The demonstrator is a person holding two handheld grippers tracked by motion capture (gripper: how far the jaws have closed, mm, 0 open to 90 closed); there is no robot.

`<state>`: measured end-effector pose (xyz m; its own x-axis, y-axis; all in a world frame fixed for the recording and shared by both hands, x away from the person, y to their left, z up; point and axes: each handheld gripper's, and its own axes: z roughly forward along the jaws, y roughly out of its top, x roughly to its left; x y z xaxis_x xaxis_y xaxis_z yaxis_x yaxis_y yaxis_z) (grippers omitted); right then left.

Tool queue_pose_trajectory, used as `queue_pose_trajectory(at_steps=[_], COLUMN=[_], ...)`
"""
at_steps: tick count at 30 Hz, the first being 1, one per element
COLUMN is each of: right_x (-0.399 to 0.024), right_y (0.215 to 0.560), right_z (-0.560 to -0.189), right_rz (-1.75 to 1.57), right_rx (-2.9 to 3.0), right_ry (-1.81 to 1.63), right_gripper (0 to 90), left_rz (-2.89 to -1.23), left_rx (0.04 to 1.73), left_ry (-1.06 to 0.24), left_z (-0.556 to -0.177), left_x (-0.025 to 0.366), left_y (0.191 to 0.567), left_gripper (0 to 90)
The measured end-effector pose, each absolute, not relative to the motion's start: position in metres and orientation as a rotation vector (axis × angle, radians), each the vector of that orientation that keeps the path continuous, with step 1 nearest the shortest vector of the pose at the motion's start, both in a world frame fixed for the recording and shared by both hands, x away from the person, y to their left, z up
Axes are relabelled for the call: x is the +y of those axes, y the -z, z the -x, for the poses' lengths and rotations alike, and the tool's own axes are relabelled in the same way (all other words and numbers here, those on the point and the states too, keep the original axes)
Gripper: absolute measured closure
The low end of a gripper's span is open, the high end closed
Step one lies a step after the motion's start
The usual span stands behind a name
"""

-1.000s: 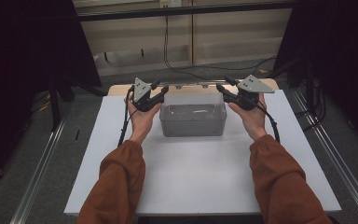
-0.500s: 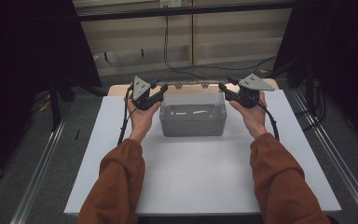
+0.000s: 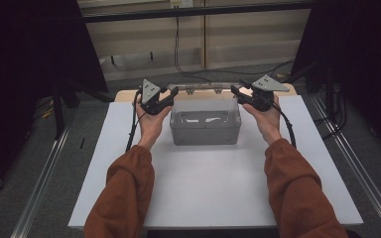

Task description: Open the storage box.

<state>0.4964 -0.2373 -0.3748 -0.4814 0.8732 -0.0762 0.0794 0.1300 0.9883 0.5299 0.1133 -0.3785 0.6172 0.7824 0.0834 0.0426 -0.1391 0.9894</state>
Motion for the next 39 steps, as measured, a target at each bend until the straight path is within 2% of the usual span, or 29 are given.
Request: queue_pose_trajectory(at_steps=[6, 20, 39], right_x=[-0.236, -0.237, -0.238], right_y=[0.375, 0.381, 0.375], right_z=[-0.501, -0.511, -0.526], right_rz=[-0.936, -0.963, -0.990], right_rx=[1.703, 1.717, 1.692], right_ry=[-1.400, -1.404, -1.428], right_gripper=[52.6, 63.1, 65.7], left_rz=[-1.597, -1.636, -1.624], left_rx=[0.711, 0.705, 0.703], left_ry=[-0.735, -0.723, -0.723], left_z=[-0.535, -0.543, -0.561], left_x=[0.114, 0.113, 0.110], left_y=[0.379, 0.381, 0.378], left_gripper=[59.7, 62.9, 66.1])
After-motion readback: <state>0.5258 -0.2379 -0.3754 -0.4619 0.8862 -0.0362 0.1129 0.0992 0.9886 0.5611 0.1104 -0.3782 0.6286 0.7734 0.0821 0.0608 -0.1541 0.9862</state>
